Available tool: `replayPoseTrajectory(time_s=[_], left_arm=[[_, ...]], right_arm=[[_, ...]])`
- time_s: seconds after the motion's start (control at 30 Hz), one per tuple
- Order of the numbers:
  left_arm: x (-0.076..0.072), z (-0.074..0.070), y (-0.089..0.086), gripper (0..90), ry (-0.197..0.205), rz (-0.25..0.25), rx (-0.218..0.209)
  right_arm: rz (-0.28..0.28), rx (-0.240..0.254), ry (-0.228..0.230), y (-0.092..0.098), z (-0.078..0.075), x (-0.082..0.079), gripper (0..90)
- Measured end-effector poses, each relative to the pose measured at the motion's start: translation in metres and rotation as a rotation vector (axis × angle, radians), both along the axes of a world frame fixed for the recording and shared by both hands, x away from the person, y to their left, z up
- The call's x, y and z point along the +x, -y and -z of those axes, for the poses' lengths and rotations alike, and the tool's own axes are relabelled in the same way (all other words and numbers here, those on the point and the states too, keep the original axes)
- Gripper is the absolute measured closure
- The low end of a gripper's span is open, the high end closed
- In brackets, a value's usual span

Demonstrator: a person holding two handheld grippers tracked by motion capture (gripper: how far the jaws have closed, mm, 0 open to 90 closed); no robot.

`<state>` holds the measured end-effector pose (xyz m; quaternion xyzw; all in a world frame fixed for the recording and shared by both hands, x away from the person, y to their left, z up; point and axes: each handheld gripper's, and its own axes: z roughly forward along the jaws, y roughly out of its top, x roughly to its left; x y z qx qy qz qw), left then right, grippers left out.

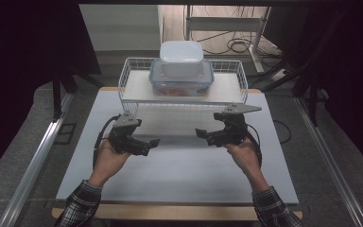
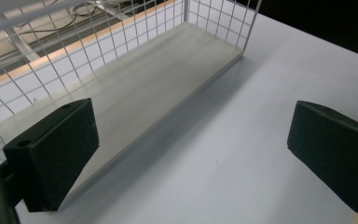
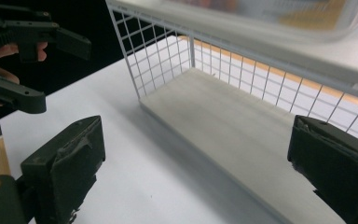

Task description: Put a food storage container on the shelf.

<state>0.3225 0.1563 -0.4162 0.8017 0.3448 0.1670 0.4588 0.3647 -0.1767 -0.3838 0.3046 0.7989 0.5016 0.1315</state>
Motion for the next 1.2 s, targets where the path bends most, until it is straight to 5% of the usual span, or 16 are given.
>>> replayPoseTrajectory(time_s=[0.63,1.2], left_arm=[[-0.016,0.031,-0.001,1.8,-0.018,-0.016,0.013],[-0.034,0.044,-0.008,0.5,-0.025,-0.032,0.022]], right_arm=[[-0.011,-0.042,-0.027,-0.001,0.031,-0.017,3.7],[0.042,-0.076,-0.055,0.015,0.049,-0.033,0.0]])
